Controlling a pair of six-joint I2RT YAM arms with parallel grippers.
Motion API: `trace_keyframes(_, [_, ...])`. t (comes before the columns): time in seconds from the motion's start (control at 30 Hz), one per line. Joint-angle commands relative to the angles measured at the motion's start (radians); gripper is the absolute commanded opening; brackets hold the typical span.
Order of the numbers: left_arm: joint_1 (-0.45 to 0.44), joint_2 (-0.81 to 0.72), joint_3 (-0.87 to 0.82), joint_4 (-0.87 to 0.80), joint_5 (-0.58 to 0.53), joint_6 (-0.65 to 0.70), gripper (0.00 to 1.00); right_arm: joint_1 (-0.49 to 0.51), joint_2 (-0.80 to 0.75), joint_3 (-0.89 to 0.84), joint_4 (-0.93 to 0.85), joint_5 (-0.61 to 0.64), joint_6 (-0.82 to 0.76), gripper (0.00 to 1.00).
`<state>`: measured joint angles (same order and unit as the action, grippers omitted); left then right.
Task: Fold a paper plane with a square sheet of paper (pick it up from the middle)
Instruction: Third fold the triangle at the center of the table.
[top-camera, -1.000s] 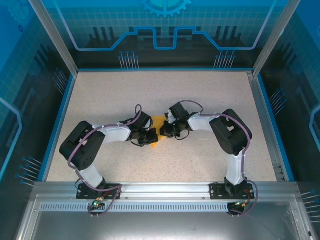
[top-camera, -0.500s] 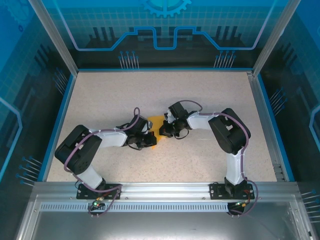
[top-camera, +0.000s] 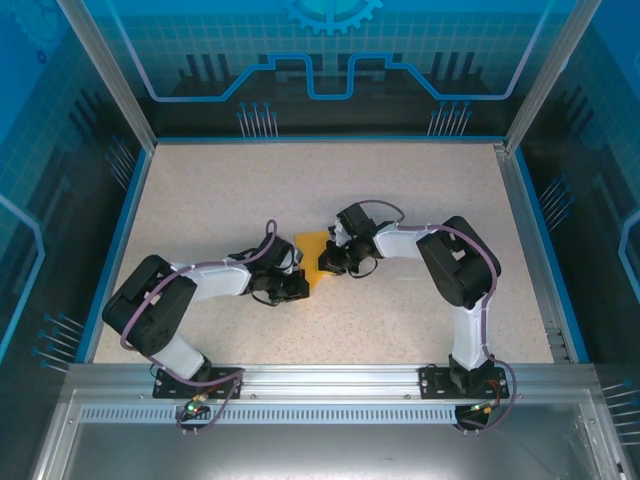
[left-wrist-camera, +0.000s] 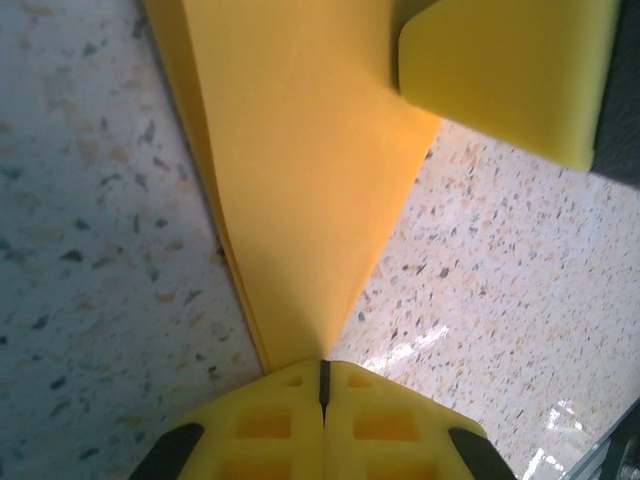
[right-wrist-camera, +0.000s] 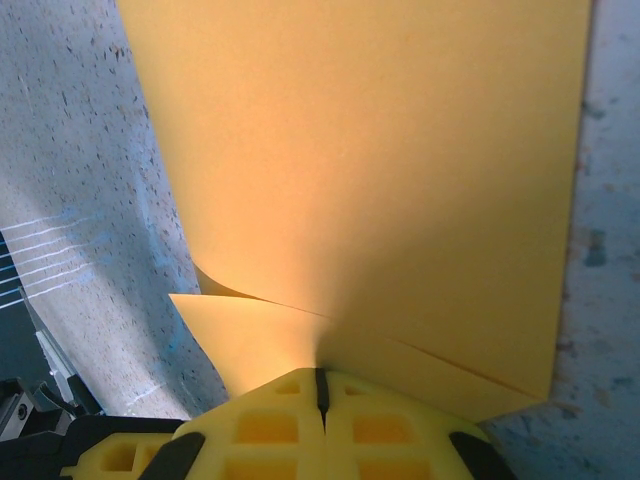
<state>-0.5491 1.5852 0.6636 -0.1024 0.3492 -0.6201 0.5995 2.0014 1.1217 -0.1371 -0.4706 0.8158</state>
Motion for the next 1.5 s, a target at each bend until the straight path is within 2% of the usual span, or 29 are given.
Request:
trace_keyframes(0.0, [-0.009,-0.024,-0.029,-0.191,0.022,0.037,0.02,-0.006,0.088,-0.033,-0.111,0.141,0.017,0.01])
trace_keyframes(0.2, [-0.009,-0.104,0.047,-0.217,-0.019,0.053,0.05,-0.007,0.013,-0.002,-0.067,0.082,0.018,0.04])
trace_keyframes(0.3, [-0.008,-0.143,0.078,-0.182,-0.049,0.021,0.09,-0.017,-0.055,0.003,-0.015,0.032,0.022,0.12])
trace_keyframes(0.43, [-0.009,-0.149,0.104,-0.139,-0.110,-0.025,0.12,-0.042,-0.155,-0.016,0.005,0.031,0.014,0.25])
trace_keyframes(0.57, [-0.009,-0.108,0.120,-0.090,-0.163,-0.084,0.12,-0.080,-0.224,-0.062,-0.003,0.061,0.002,0.39])
trace_keyframes(0.7, [-0.009,-0.028,0.166,-0.086,-0.211,-0.114,0.10,-0.117,-0.251,-0.109,-0.011,0.070,-0.006,0.45])
trace_keyframes(0.97, [-0.005,0.060,0.220,-0.126,-0.340,-0.136,0.04,-0.116,-0.197,-0.093,-0.031,0.036,-0.012,0.47])
trace_keyframes(1.47, [-0.005,0.123,0.226,-0.155,-0.374,-0.142,0.03,-0.054,-0.060,0.032,-0.084,-0.010,-0.030,0.47])
